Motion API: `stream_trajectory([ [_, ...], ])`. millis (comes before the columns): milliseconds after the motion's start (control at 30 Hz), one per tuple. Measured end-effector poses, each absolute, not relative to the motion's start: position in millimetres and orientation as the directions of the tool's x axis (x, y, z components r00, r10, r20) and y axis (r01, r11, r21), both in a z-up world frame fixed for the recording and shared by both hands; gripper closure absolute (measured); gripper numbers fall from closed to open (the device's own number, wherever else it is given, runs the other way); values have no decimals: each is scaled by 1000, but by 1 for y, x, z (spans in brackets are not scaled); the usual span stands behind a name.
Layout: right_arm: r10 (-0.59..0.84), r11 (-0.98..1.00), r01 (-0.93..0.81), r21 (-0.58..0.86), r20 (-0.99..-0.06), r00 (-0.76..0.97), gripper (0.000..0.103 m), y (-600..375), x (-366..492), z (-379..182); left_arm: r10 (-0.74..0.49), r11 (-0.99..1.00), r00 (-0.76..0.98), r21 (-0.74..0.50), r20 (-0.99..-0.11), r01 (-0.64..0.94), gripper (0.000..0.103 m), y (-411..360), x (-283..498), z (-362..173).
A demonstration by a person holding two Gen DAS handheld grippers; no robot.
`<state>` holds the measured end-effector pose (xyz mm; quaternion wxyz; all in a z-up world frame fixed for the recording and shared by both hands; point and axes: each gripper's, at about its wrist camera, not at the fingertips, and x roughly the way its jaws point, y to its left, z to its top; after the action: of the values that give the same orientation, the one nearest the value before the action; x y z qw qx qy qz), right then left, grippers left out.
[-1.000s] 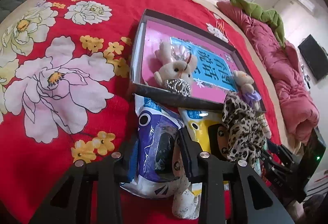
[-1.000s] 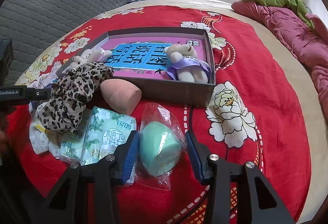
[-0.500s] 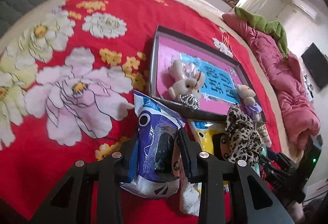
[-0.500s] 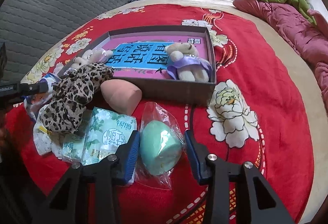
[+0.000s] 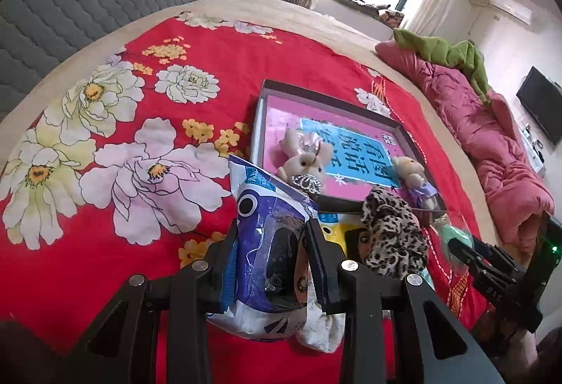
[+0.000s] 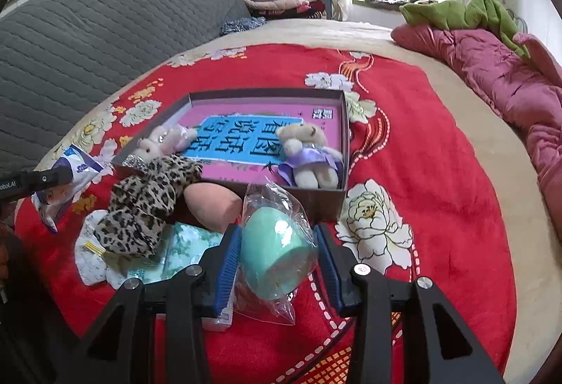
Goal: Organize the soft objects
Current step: 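Lift and carry the snack bag with the left tool while the right carries the sponge toward the box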
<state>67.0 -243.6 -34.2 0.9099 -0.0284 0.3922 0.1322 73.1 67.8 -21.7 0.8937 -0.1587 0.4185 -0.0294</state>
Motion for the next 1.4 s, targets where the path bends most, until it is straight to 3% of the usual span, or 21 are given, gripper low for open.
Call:
stream_trajectory([
  [667, 250, 961, -266, 70, -627, 738, 60, -248, 60, -1, -161, 974, 688, -228, -708, -6, 67, 15, 70, 22],
  [1400, 287, 953, -292, 84, -565, 773, 60, -247, 75, 13, -168, 978, 703, -207, -691, 30, 67, -14, 100, 30],
])
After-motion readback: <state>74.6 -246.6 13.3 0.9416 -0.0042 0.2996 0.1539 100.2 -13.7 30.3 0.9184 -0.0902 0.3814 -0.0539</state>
